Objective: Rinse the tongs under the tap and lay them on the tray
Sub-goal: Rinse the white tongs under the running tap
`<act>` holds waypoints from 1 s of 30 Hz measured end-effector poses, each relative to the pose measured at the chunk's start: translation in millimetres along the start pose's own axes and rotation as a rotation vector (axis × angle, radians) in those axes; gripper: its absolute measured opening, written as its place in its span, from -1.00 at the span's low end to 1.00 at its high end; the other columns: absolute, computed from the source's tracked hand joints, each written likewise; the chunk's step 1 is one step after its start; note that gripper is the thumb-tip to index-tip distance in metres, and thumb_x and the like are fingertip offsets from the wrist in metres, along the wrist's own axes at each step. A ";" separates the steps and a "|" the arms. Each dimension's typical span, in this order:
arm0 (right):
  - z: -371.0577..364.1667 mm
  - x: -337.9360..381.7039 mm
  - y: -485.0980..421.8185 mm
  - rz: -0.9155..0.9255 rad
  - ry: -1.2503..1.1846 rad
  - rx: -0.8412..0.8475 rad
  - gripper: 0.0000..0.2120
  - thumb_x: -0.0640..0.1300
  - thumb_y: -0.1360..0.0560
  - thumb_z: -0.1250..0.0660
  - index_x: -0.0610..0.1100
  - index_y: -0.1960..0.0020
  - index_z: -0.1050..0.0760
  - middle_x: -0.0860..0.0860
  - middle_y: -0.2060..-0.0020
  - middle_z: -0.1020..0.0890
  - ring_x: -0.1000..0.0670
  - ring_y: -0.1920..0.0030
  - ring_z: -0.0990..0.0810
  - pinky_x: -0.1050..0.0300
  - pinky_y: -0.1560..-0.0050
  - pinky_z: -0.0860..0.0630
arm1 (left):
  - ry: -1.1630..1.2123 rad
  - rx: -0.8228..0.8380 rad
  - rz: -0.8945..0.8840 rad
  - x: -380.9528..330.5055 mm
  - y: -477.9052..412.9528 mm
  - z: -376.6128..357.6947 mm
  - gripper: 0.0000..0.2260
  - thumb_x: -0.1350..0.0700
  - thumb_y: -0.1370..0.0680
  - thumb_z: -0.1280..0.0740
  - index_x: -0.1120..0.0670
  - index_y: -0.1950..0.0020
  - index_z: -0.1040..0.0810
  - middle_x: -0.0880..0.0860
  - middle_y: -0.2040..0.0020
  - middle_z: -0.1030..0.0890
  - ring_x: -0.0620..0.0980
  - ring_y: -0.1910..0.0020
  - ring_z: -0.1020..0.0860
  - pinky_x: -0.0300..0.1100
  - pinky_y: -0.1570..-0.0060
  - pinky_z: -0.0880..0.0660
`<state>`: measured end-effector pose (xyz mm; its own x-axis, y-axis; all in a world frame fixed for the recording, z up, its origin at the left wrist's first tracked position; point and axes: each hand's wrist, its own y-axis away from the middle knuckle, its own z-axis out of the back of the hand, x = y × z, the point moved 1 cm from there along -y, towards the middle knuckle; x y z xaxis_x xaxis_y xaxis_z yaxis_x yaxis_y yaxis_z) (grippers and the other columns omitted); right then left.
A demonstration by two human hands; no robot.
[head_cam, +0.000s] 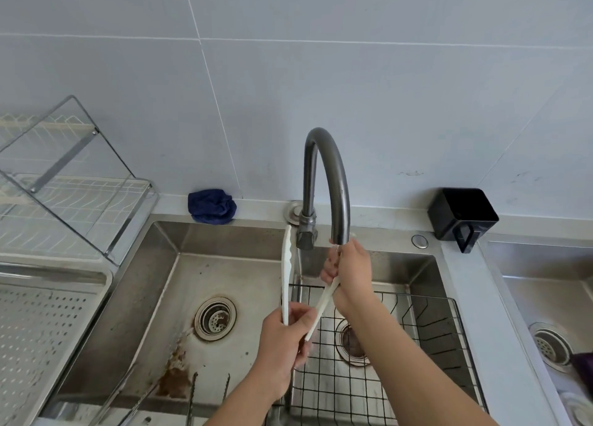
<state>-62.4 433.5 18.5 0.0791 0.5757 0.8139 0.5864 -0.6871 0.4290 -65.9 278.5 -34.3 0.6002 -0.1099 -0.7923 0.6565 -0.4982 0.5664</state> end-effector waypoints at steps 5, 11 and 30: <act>4.6 -17.4 1.8 -0.097 -0.198 0.440 -0.75 -0.11 -0.60 -0.35 -0.08 0.23 -0.42 0.00 0.41 -0.34 0.08 0.49 -0.29 0.23 0.50 -0.28 | 0.174 0.275 0.267 -4.3 5.9 3.0 -0.76 0.01 -0.52 -0.45 0.18 0.18 -0.63 0.09 0.35 -0.48 -0.09 0.61 -0.25 -0.35 0.62 -0.09; 5.8 -21.6 5.6 -0.214 -0.233 0.574 -0.64 0.08 -0.55 -0.45 -0.08 0.26 -0.38 0.02 0.49 -0.37 0.10 0.58 -0.30 0.25 0.56 -0.30 | 0.172 0.185 0.277 -0.1 -0.1 1.5 -0.74 0.03 -0.61 -0.34 0.21 0.13 -0.61 0.11 0.39 -0.47 -0.10 0.66 -0.26 -0.36 0.68 -0.12; 10.6 -28.0 16.6 0.140 0.571 0.299 -0.62 -0.35 -0.35 -0.43 -0.09 -0.12 -0.52 -0.06 0.11 -0.74 -0.06 0.07 -0.74 0.04 0.11 -0.70 | -0.095 -0.142 -0.293 -21.9 1.0 -1.3 -0.84 0.22 -0.56 -0.41 0.01 -0.03 -0.74 0.01 0.31 -0.60 -0.02 0.38 -0.49 -0.19 0.39 -0.41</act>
<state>-46.3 410.6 -1.3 -0.2210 0.1081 0.9693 0.8068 -0.5381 0.2439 -77.8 281.5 -16.1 0.3359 -0.0633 -0.9398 0.8558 -0.3962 0.3326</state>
